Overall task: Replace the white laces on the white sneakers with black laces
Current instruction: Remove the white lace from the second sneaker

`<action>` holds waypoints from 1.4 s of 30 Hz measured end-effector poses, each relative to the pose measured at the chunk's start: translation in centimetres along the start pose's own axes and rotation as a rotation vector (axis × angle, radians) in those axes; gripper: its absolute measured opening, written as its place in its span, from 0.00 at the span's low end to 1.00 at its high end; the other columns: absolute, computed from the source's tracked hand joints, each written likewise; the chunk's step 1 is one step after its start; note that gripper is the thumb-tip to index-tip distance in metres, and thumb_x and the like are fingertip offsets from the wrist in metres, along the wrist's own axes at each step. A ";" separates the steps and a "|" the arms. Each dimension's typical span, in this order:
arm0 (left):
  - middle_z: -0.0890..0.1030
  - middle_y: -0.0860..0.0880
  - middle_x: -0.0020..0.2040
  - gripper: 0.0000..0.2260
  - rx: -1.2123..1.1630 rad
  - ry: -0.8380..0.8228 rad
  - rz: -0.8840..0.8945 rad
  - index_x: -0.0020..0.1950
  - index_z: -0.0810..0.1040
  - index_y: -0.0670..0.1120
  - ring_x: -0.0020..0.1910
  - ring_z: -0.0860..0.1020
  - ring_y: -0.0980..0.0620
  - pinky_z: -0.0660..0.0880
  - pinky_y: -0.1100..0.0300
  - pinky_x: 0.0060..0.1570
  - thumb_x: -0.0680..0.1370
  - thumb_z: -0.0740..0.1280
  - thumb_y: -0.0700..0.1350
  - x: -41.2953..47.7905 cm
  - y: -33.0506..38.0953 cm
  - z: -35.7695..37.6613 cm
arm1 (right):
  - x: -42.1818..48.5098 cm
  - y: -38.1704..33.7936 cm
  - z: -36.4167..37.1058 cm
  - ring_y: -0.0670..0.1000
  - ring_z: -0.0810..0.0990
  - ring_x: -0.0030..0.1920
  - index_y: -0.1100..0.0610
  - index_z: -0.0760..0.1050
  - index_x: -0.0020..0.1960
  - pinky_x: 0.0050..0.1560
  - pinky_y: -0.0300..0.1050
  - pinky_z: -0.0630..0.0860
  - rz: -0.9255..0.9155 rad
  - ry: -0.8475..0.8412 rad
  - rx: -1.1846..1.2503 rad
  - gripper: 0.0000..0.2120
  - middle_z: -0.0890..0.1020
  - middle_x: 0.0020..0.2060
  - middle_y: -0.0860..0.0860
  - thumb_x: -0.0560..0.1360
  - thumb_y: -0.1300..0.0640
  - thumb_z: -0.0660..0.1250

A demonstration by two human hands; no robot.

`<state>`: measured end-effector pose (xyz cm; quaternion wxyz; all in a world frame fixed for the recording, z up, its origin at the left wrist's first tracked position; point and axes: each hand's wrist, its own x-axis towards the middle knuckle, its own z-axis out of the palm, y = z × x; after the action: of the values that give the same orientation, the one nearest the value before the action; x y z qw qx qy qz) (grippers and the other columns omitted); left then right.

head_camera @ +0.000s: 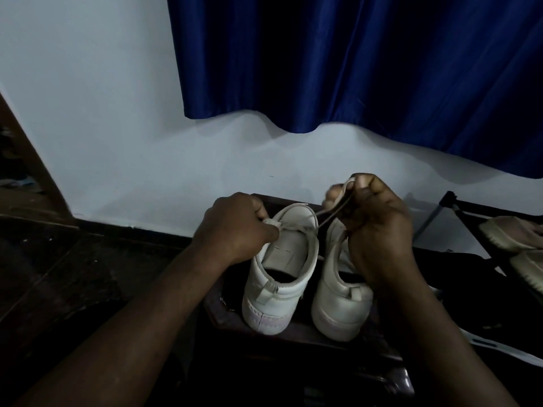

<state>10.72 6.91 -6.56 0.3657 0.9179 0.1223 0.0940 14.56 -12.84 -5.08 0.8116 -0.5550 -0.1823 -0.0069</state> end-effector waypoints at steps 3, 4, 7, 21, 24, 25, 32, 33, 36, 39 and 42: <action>0.82 0.55 0.34 0.07 0.020 0.010 0.002 0.36 0.82 0.52 0.39 0.81 0.53 0.76 0.59 0.40 0.68 0.77 0.51 -0.1 0.1 0.0 | -0.1 1.1 0.2 0.50 0.78 0.37 0.54 0.78 0.45 0.43 0.50 0.74 -0.078 -0.039 -0.440 0.08 0.82 0.35 0.50 0.83 0.56 0.66; 0.82 0.55 0.34 0.07 0.019 0.010 0.000 0.36 0.82 0.52 0.39 0.81 0.53 0.75 0.60 0.39 0.68 0.77 0.52 -0.1 0.0 0.0 | -0.2 1.5 0.3 0.48 0.79 0.38 0.52 0.80 0.45 0.43 0.49 0.75 -0.099 -0.073 -0.623 0.06 0.83 0.36 0.48 0.81 0.54 0.69; 0.82 0.55 0.35 0.07 0.011 0.007 -0.002 0.36 0.81 0.53 0.39 0.81 0.53 0.75 0.59 0.39 0.67 0.77 0.53 -0.1 0.0 0.0 | -0.3 2.0 0.6 0.50 0.82 0.44 0.50 0.85 0.46 0.44 0.48 0.76 -0.205 -0.198 -1.200 0.06 0.83 0.40 0.48 0.79 0.52 0.72; 0.83 0.55 0.36 0.08 0.020 0.001 -0.004 0.37 0.81 0.54 0.42 0.81 0.51 0.76 0.58 0.42 0.66 0.78 0.54 0.1 0.0 0.1 | 0.5 1.3 -0.2 0.53 0.82 0.51 0.51 0.85 0.43 0.56 0.50 0.78 -0.089 0.067 -0.255 0.12 0.82 0.48 0.55 0.82 0.51 0.67; 0.83 0.55 0.36 0.09 0.013 -0.001 -0.008 0.37 0.82 0.53 0.41 0.82 0.51 0.78 0.57 0.42 0.65 0.78 0.54 0.2 0.0 0.2 | 0.0 0.6 0.3 0.56 0.85 0.49 0.59 0.79 0.45 0.54 0.50 0.82 -0.011 0.008 -0.034 0.14 0.86 0.45 0.54 0.85 0.57 0.60; 0.83 0.55 0.36 0.09 0.014 0.001 -0.007 0.37 0.82 0.53 0.41 0.82 0.51 0.78 0.58 0.41 0.66 0.78 0.54 0.1 0.0 0.2 | -0.2 0.5 0.5 0.57 0.84 0.46 0.60 0.78 0.45 0.52 0.52 0.82 -0.031 -0.039 -0.060 0.14 0.86 0.42 0.55 0.85 0.56 0.60; 0.82 0.53 0.34 0.08 0.046 0.013 0.007 0.37 0.81 0.51 0.39 0.81 0.50 0.74 0.59 0.38 0.67 0.76 0.54 -0.1 0.3 0.3 | -0.2 2.0 0.6 0.48 0.83 0.43 0.50 0.84 0.50 0.45 0.47 0.77 -0.207 -0.161 -1.031 0.04 0.84 0.41 0.47 0.80 0.50 0.72; 0.82 0.54 0.34 0.08 0.044 0.010 0.008 0.37 0.81 0.51 0.40 0.81 0.50 0.75 0.58 0.39 0.67 0.76 0.53 -0.1 0.3 0.3 | -0.2 1.9 0.8 0.50 0.83 0.47 0.50 0.85 0.52 0.45 0.47 0.75 -0.195 -0.186 -1.178 0.05 0.84 0.43 0.47 0.80 0.51 0.71; 0.82 0.54 0.35 0.07 0.055 0.006 0.013 0.37 0.82 0.52 0.40 0.81 0.52 0.75 0.59 0.40 0.66 0.77 0.53 -0.1 0.4 0.3 | -0.2 1.7 1.2 0.57 0.81 0.47 0.50 0.79 0.41 0.42 0.47 0.67 -0.072 -0.195 -1.447 0.11 0.78 0.40 0.49 0.81 0.48 0.66; 0.82 0.54 0.35 0.07 0.069 0.007 0.028 0.38 0.82 0.51 0.40 0.81 0.52 0.75 0.59 0.40 0.68 0.77 0.52 -0.2 0.5 0.2 | -0.2 1.8 1.5 0.59 0.81 0.46 0.49 0.63 0.32 0.41 0.48 0.67 -0.067 -0.218 -1.586 0.20 0.79 0.39 0.51 0.78 0.41 0.56; 0.82 0.54 0.35 0.07 0.063 0.015 0.021 0.38 0.82 0.52 0.40 0.81 0.52 0.75 0.59 0.40 0.68 0.77 0.53 -0.3 0.6 0.1 | -0.1 1.8 1.4 0.58 0.81 0.46 0.51 0.70 0.32 0.41 0.48 0.67 -0.061 -0.245 -1.616 0.20 0.79 0.39 0.52 0.77 0.41 0.56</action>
<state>10.59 6.35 -6.30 0.3347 0.9294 0.1182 0.1010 14.49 -10.92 -6.31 0.1346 -0.9604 -0.2237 -0.0975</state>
